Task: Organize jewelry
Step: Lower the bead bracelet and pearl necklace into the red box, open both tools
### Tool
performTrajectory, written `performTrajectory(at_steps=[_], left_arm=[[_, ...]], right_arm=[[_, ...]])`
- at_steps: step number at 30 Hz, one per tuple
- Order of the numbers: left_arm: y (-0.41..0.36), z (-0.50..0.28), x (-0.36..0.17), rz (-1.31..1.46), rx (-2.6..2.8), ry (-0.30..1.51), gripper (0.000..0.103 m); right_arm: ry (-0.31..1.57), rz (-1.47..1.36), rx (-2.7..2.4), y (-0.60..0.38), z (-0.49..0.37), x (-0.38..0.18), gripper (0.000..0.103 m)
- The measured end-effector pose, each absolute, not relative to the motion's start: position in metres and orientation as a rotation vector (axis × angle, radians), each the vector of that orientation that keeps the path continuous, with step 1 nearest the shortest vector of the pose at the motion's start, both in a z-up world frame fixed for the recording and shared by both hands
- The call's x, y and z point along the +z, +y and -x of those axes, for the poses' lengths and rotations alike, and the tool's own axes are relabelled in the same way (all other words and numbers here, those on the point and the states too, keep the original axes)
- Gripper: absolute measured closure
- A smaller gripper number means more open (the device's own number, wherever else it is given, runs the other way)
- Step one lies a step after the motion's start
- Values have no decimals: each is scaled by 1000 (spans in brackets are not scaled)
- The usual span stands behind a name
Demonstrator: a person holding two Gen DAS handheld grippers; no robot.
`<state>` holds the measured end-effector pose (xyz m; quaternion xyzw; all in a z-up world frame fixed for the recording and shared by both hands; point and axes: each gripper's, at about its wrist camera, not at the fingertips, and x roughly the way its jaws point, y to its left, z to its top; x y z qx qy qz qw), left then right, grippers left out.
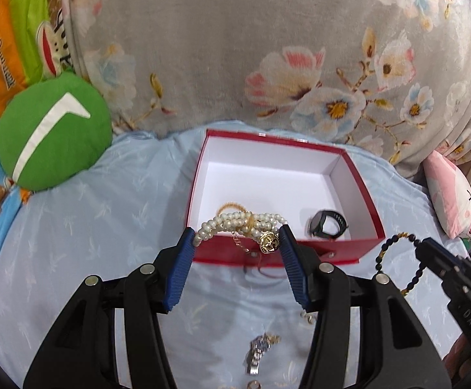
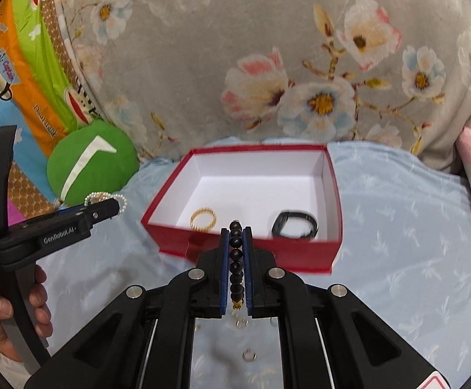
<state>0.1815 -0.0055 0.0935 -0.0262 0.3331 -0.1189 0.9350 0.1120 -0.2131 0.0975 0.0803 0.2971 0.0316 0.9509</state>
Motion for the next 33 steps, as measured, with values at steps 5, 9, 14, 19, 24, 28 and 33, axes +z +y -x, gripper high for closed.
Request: performTrajectory(at_steps=[5,9,14,19,24,28,33], left_arm=[[-17,-205,109,29,-244,641,52],[-25,-223,116,13,-243,622,52],[-37,-246,122,-4,-246,601,52],[-51,-273,123,-15,-247,600,52],[-65,-302,115,-23,-247,619,52],[-74,-327,104,-22,-241,646,52],[-81,-357,87,-12,-230,686,49]], right_arm=[[549,-157,54,-223,-139,121,96],[522,-150,44,-229,-158,132,96],[497,-145,44,-232,-183,142,96],[500,-153,52,-235,-211,141,96],[535,-161,55,-238,-244,130,96],[566,-167,45,-241,-270,117,96],[627,-210,70,-252,-304,96,96]])
